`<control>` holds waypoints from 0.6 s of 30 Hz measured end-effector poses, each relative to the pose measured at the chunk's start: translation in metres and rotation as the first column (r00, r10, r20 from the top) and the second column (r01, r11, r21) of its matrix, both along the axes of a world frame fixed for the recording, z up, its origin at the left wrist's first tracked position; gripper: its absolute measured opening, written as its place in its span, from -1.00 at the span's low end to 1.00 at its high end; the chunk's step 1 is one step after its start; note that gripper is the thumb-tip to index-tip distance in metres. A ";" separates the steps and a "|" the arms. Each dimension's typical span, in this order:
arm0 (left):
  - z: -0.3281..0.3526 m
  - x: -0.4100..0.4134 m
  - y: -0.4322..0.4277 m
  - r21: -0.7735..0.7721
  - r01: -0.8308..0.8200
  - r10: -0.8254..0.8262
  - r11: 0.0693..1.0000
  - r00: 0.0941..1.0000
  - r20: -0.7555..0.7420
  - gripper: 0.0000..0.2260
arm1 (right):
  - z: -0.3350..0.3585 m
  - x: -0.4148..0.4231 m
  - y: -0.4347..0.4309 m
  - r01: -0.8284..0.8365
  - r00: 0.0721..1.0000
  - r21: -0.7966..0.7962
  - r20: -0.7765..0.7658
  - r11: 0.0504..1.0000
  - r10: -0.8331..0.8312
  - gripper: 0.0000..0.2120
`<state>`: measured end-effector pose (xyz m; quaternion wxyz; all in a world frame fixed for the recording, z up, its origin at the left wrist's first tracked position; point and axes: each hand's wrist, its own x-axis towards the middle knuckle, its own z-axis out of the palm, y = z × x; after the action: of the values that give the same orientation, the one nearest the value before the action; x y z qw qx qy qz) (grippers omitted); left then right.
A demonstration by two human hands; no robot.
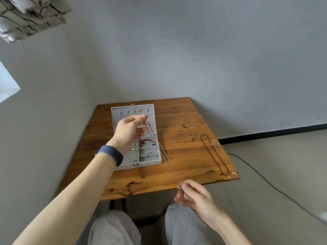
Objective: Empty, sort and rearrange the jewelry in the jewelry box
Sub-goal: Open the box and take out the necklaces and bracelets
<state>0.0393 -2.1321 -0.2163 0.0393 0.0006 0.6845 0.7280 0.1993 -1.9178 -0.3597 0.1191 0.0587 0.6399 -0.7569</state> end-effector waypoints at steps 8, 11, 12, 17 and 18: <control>-0.031 -0.009 0.009 0.006 -0.016 0.015 1.000 0.993 0.118 -0.88 | -0.018 0.025 0.020 0.080 0.997 -0.012 0.013 0.997 -0.080 -0.85; -0.036 -0.014 0.015 -0.006 0.005 -0.004 1.000 0.991 0.137 -0.88 | -0.032 0.036 0.025 0.121 0.992 0.060 0.023 0.991 -0.122 -0.86; -0.037 -0.016 0.016 -0.026 0.019 -0.015 0.999 0.990 0.140 -0.87 | -0.036 0.040 0.026 0.151 0.988 0.061 0.032 0.987 -0.153 -0.85; -0.041 -0.024 0.028 -0.042 0.202 -0.185 0.979 0.949 0.254 -0.92 | -0.048 0.054 0.036 0.329 0.940 0.097 0.058 0.939 -0.335 -0.87; -0.043 -0.026 0.031 -0.044 0.221 -0.200 0.974 0.940 0.276 -0.93 | -0.049 0.057 0.038 0.353 0.931 0.109 0.053 0.929 -0.360 -0.88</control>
<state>0.0132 -2.1007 -0.2589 0.2098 -0.0269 0.6954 0.6868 0.2560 -1.8800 -0.4083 -0.0005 0.2068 0.6503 -0.7309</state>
